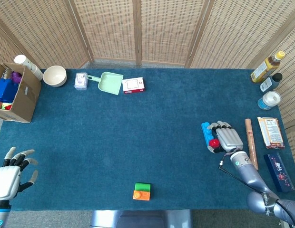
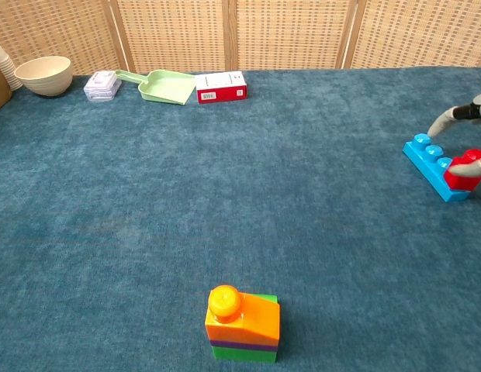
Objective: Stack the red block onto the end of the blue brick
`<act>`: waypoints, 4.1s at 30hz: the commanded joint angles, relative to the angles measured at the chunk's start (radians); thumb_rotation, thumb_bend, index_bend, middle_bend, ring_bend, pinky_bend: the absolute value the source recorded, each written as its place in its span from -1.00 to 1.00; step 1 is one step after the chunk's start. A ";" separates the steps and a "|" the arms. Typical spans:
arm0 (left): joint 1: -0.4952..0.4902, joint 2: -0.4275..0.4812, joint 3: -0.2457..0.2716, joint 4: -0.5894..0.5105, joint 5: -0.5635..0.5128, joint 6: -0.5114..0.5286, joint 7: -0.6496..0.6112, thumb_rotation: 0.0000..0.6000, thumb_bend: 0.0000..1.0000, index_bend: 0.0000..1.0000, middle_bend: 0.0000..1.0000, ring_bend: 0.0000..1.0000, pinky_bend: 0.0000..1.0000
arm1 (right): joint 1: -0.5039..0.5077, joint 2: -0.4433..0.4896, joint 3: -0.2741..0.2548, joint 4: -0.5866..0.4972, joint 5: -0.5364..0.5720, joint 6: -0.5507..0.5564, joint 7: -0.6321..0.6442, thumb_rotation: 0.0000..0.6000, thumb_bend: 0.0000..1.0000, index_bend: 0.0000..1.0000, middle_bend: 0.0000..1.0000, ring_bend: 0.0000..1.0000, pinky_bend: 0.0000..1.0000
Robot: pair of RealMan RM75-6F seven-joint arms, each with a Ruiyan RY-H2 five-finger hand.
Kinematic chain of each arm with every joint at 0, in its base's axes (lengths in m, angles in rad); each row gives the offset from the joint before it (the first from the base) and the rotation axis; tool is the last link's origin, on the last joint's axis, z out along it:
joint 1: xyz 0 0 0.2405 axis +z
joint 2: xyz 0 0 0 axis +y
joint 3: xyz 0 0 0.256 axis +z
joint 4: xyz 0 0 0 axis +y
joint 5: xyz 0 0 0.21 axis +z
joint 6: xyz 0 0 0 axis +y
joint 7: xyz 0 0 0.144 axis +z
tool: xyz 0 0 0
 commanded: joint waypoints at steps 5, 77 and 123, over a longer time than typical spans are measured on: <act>-0.001 0.002 0.001 0.001 0.003 0.000 0.000 1.00 -0.06 -0.10 -0.51 -0.55 -0.95 | -0.003 0.018 0.008 -0.048 -0.021 0.030 0.000 0.18 -0.36 -0.67 -0.75 -0.95 -0.85; 0.005 0.034 0.008 -0.023 -0.004 -0.007 -0.015 1.00 -0.07 -0.10 -0.51 -0.55 -0.95 | -0.069 -0.348 0.009 0.386 -0.321 0.115 0.219 -0.79 -0.82 -1.00 -1.00 -1.00 -1.00; -0.010 0.032 -0.013 -0.010 -0.014 -0.019 -0.008 1.00 -0.06 -0.10 -0.51 -0.55 -0.95 | -0.131 -0.099 0.087 0.068 -0.279 0.261 0.041 -0.72 -0.81 -1.00 -1.00 -1.00 -1.00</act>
